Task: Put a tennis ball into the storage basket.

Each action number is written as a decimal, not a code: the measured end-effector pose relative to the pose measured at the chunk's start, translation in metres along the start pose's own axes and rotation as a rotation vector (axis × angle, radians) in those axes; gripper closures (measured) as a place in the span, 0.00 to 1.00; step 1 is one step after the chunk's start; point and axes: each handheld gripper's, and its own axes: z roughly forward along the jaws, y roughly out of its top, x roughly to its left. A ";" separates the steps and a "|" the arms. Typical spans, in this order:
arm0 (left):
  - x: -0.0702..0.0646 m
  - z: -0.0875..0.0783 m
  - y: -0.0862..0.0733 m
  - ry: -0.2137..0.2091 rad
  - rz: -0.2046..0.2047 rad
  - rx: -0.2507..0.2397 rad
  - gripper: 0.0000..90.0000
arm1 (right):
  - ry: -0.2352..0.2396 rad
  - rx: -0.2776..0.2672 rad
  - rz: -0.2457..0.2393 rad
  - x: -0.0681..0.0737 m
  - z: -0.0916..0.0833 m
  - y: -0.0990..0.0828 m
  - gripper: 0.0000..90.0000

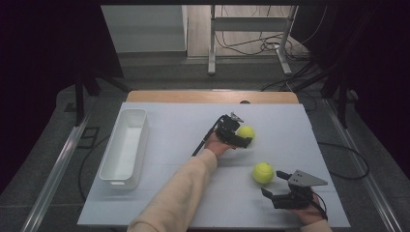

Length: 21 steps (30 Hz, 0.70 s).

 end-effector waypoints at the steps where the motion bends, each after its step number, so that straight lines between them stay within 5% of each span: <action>1: 0.000 0.001 0.001 0.001 -0.001 0.001 0.09 | 0.000 0.000 -0.001 0.000 0.000 0.000 0.13; 21: 0.002 0.023 0.004 0.001 -0.041 0.031 0.11 | 0.001 0.000 -0.002 -0.001 0.000 0.000 0.13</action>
